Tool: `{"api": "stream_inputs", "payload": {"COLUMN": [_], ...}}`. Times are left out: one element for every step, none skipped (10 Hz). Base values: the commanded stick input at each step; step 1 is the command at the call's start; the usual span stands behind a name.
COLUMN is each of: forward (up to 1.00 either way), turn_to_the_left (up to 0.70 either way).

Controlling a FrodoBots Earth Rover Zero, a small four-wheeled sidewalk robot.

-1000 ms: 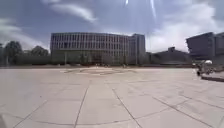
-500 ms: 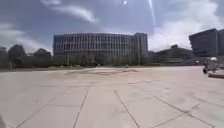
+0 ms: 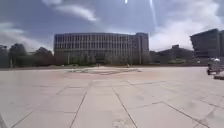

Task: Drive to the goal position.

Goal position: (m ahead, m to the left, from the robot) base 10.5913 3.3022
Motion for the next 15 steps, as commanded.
{"api": "stream_inputs", "payload": {"forward": [0.53,0.54,0.55,0.55,0.55,0.55,0.55,0.55,0.55,0.55,0.55,0.55,0.55,0.55,0.54], "turn_to_the_left": [0.12,0.07,0.00,0.00,0.00,0.01,0.08,0.13,0.13,0.13,0.13,0.13,0.13,0.10,0.00]}}
